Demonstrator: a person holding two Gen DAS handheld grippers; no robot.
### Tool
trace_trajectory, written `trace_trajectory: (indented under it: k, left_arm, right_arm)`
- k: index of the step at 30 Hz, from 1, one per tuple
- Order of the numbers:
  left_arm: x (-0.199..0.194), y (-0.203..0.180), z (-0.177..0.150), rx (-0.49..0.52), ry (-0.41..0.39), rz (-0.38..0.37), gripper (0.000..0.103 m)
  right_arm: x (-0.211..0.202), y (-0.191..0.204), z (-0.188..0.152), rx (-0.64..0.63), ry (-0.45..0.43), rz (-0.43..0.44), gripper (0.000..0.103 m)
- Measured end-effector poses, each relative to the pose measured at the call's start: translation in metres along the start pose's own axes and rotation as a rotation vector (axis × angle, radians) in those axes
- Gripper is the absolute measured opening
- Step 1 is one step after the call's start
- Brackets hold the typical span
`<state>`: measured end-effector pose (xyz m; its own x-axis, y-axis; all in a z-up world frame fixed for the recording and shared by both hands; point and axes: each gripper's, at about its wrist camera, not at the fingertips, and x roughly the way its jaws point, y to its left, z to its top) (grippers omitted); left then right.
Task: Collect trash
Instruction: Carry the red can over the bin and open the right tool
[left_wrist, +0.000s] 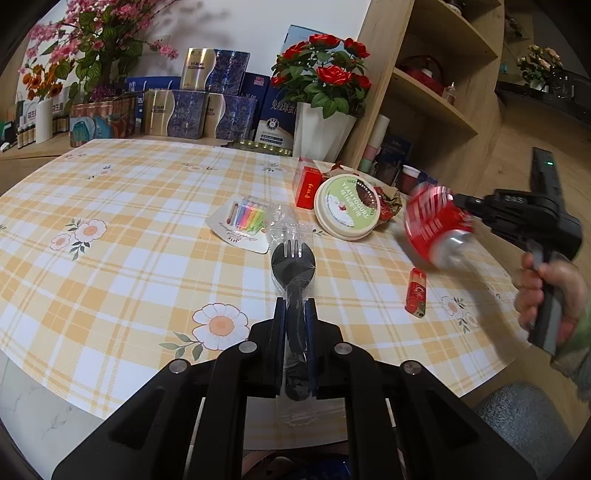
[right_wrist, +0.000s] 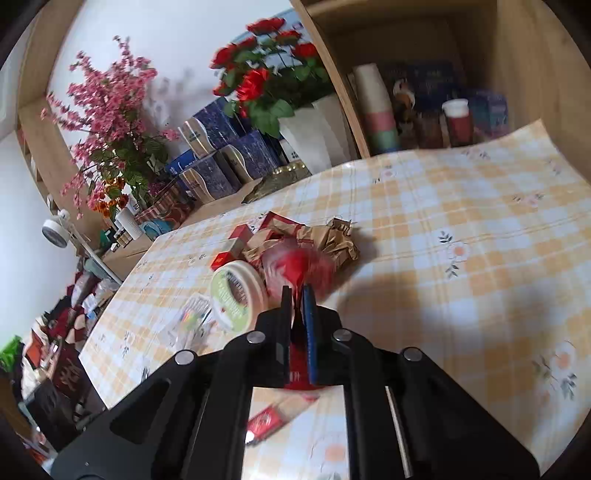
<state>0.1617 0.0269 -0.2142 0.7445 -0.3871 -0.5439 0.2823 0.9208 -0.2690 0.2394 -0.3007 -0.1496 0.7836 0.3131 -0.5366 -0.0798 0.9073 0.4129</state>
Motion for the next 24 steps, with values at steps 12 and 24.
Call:
trace_trajectory:
  k: [12, 24]
  left_arm:
    - [-0.035, -0.009, -0.008, 0.004, -0.023, -0.029, 0.010]
    - [-0.107, -0.029, -0.032, 0.075, -0.067, -0.030, 0.010]
  right_arm:
    - [-0.071, 0.032, -0.043, -0.022, -0.027, 0.004, 0.010]
    - [-0.126, 0.091, -0.115, -0.098, 0.031, 0.120, 0.010]
